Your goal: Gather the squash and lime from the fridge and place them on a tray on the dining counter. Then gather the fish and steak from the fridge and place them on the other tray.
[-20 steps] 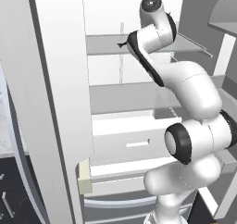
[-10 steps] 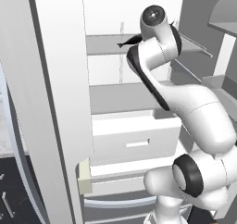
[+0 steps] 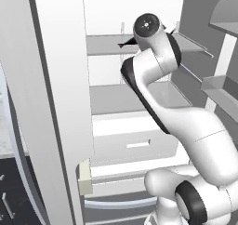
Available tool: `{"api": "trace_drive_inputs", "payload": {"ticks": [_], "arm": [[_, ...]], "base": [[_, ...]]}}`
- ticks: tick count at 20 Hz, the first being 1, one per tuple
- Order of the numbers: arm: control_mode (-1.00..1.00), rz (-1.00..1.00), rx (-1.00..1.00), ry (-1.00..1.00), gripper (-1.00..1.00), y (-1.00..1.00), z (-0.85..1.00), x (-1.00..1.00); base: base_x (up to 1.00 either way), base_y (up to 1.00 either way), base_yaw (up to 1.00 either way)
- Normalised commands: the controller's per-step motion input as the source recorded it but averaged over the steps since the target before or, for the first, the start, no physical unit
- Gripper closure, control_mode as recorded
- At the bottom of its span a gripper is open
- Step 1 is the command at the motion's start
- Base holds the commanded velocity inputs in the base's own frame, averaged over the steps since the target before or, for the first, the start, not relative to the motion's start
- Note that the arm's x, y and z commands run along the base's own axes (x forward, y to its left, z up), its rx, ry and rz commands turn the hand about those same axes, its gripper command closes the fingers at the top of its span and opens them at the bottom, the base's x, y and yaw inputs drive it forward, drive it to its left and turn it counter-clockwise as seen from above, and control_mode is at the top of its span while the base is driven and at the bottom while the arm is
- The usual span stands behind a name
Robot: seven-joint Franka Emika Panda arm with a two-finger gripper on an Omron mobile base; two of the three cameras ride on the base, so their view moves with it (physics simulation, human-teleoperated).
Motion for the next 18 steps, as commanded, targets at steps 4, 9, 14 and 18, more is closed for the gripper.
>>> {"api": "trace_drive_inputs", "payload": {"ticks": [4, 9, 14, 18], "arm": [[-1.0, -0.12, 0.0, -0.01, 1.0, 0.03, 0.0, -0.72], [-1.0, -0.09, 0.0, -0.07, 1.0, 0.0, 0.0, -0.94], [-1.0, -0.05, 0.0, -0.09, 1.0, -0.15, 0.0, -0.9], [-1.0, -0.05, 0.0, -0.06, 1.0, -0.14, 0.0, -0.77]], "base": [[0.0, 0.0, 0.0], [0.0, 0.0, 0.0], [0.0, 0.0, 0.0], [0.0, 0.0, 0.0]]}}
